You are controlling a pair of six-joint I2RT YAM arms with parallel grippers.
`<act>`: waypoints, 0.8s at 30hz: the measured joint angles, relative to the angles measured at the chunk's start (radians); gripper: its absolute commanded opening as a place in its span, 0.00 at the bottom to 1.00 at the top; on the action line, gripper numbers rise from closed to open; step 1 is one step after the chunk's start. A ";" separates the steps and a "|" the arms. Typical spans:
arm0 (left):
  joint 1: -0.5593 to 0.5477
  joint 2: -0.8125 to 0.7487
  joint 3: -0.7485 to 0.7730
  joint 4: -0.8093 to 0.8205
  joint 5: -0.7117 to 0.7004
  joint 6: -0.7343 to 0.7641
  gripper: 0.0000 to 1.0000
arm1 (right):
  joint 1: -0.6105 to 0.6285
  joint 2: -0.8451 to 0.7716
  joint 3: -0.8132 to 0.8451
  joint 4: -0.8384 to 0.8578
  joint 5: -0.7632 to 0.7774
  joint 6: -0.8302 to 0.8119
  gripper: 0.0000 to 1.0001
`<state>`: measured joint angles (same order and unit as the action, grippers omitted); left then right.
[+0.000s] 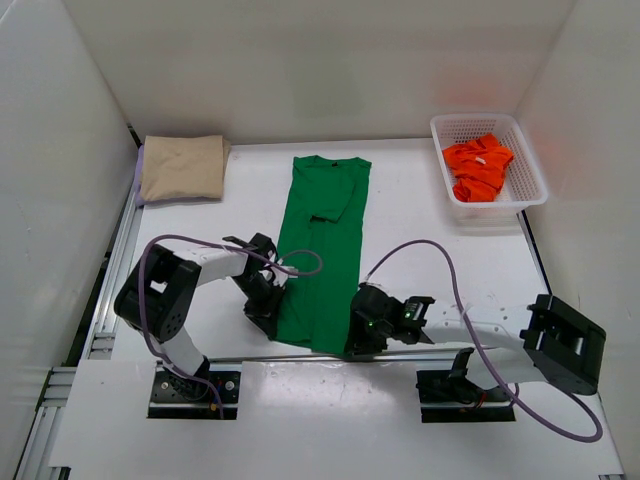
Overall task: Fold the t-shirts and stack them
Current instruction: Grab the bottom of the folded rectangular tshirt with both arms, then fold the folded rectangular tshirt in 1/3 of the way
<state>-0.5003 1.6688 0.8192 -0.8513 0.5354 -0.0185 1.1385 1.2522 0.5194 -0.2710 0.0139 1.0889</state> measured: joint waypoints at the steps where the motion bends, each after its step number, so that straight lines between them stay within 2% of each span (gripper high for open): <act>1: 0.000 0.000 0.001 0.003 0.000 0.000 0.10 | -0.009 0.010 -0.001 0.013 -0.015 -0.012 0.16; 2: 0.000 -0.001 0.002 0.003 0.000 0.000 0.10 | -0.018 0.021 -0.002 0.024 -0.027 -0.022 0.12; 3: 0.000 -0.001 0.005 0.003 -0.002 0.001 0.10 | -0.024 0.030 -0.002 0.029 -0.040 -0.030 0.00; 8: 0.000 -0.002 0.087 -0.018 -0.019 0.003 0.10 | -0.087 0.019 -0.003 0.035 -0.089 -0.070 0.00; 12: 0.005 -0.001 0.267 -0.079 -0.031 0.005 0.10 | -0.214 -0.055 0.032 -0.022 -0.097 -0.117 0.00; 18: 0.073 0.005 0.537 -0.121 -0.030 0.008 0.10 | -0.430 -0.020 0.296 -0.124 -0.091 -0.250 0.00; 24: 0.157 0.146 0.736 -0.146 -0.056 0.010 0.10 | -0.559 0.221 0.587 -0.158 -0.086 -0.384 0.00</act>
<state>-0.3435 1.8145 1.5551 -0.9970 0.4797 -0.0082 0.5793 1.4731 1.1061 -0.4286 -0.0719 0.7048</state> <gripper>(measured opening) 0.164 0.011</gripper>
